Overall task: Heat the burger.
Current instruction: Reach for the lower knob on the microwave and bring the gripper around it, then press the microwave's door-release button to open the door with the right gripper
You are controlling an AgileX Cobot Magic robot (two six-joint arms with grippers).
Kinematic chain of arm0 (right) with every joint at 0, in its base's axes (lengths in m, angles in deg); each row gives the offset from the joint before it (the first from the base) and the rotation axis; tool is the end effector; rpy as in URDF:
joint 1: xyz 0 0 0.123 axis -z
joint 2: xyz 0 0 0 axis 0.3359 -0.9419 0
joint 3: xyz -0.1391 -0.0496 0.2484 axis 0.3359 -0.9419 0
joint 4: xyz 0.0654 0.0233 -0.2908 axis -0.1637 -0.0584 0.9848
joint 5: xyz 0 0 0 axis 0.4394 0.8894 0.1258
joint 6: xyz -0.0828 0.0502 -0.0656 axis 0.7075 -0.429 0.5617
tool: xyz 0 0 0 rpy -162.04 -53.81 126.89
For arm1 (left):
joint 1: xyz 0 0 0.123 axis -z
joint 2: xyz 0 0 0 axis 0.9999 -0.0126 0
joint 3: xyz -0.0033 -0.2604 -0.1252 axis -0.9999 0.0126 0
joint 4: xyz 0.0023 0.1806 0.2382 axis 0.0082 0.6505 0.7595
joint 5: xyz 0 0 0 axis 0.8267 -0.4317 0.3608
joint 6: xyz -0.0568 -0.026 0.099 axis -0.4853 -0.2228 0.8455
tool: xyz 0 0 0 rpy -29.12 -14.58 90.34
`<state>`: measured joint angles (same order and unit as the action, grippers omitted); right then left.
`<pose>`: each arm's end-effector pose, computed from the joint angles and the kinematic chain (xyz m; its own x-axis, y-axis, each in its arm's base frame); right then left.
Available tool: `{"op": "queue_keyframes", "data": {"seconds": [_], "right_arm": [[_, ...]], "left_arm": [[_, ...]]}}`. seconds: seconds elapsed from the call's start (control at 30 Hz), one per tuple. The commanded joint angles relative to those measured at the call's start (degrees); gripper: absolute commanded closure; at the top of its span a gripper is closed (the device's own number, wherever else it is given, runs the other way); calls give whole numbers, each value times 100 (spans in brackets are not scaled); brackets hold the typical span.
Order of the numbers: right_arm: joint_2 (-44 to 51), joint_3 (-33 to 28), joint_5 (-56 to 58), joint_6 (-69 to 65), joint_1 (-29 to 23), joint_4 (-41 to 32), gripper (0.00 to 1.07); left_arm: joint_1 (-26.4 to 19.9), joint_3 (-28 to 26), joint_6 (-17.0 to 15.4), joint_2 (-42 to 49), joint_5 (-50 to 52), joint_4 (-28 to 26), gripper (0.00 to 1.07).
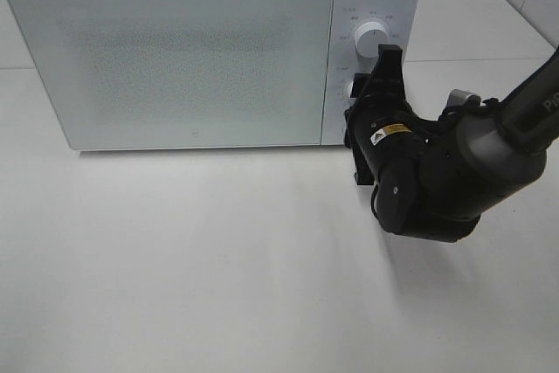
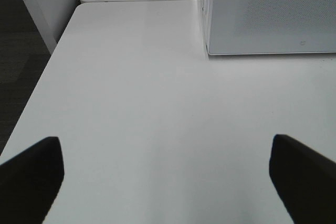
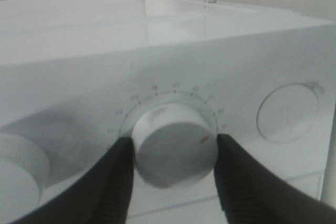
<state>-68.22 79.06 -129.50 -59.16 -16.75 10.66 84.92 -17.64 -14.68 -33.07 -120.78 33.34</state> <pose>0.3567 0.1847 0.0681 -0.0599 0.9971 0.0463 0.1012 -0.0401 0.9941 0.0557 0.0036 0.2897 -0.4467 0.0450 -0.8935 -0.0362 0.9970 0.0683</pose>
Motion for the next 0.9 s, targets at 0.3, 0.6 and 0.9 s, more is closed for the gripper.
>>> {"op": "queue_keyframes", "data": {"seconds": [0.3,0.6,0.9], "right_arm": [[132,252,-945,464,-52,739,34],[636,-40,34,1014,-52,762,30],[1261,-223,1278,2114,-52,1003,31]], "left_arm": [[-17,23,-23,138,74,-46,7],[-17,23,-23,138,74,-46,7],[-17,23,-23,138,74,-46,7]]}}
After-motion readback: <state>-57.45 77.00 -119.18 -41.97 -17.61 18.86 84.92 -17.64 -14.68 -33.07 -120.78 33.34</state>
